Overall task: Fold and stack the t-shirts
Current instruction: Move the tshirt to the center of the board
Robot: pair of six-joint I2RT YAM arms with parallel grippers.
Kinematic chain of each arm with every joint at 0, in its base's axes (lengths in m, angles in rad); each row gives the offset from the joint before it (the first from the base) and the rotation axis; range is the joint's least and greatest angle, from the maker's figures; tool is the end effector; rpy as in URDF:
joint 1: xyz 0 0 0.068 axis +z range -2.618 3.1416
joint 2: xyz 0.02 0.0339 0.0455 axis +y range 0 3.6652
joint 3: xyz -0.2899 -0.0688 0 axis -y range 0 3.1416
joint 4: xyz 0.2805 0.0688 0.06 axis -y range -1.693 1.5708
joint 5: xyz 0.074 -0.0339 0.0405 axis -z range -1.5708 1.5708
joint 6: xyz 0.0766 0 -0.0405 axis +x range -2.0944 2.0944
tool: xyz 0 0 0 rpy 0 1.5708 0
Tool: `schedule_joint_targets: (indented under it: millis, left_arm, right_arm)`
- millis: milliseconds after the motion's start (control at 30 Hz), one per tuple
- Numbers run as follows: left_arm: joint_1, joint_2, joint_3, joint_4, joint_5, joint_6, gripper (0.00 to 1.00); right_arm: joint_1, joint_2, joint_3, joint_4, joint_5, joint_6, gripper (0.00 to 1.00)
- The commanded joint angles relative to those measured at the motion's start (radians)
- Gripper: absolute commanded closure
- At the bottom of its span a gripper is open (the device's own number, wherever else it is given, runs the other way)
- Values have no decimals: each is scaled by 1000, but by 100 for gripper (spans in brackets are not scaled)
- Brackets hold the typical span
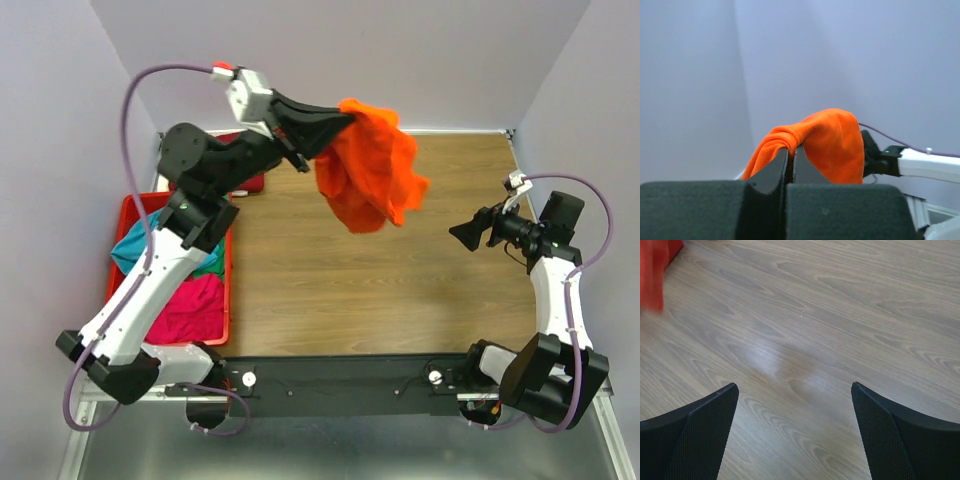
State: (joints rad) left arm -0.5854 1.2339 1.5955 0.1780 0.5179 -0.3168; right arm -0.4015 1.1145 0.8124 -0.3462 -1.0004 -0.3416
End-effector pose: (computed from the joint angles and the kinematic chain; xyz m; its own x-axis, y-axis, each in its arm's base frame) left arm 0.2173 -0.1896 0.6147 0.1471 -0.4223 -0.8945 0.9260 0.3767 -0.0256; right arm 0.2736 -0.0461 0.2779 -0.3875 -0.0320 -0.9213 -0.5693 0.7944 0.2118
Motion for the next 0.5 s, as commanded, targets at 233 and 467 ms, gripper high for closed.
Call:
schedule_joint_targets:
  millis: [233,467]
  left_arm:
    - [-131,69,-317,193,-120,-16,100]
    - [-2,148,-702,227,-289,-169,45]
  right_arm:
    - [-5,-13,7,-14,62,-10,0]
    - [-5,-19,-1,-16,51,-19,0]
